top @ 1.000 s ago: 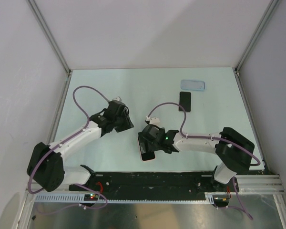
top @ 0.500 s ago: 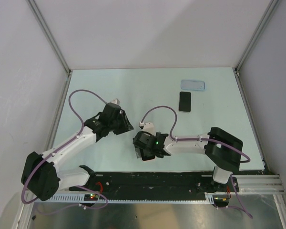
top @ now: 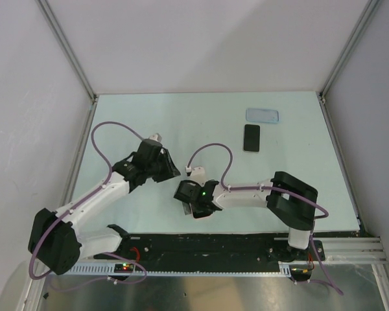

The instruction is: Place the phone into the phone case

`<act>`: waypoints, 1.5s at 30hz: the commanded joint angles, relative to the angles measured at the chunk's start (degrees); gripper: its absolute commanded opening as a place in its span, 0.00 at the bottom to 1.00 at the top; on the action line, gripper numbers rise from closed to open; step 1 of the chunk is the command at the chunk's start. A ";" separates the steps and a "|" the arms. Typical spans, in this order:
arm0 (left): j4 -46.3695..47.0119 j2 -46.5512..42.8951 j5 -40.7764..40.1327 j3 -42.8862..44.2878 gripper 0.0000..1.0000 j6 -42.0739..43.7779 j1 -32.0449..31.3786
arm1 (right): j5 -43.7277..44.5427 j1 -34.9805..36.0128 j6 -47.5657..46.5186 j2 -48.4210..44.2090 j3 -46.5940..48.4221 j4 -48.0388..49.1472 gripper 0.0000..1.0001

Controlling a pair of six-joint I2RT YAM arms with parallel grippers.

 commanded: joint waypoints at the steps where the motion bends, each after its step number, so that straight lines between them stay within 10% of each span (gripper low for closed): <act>1: -0.61 -4.04 -0.42 -0.49 0.40 1.96 3.22 | 3.07 0.54 2.54 2.38 2.13 -4.29 0.83; 10: -5.15 -9.99 -1.28 1.59 0.40 4.09 8.56 | 2.23 -5.15 -3.05 1.03 4.85 0.55 0.45; 29: -6.37 -12.77 -1.45 0.10 0.40 5.18 10.29 | -2.47 -15.87 -9.79 23.98 36.51 1.61 0.39; 33: -6.40 -12.40 -1.19 0.32 0.40 5.44 10.51 | -2.49 -16.09 -8.31 27.54 42.03 -0.72 0.43; 45: -6.27 -12.10 -0.51 0.47 0.42 6.30 10.65 | -7.48 -16.94 -9.50 22.48 38.58 1.86 0.98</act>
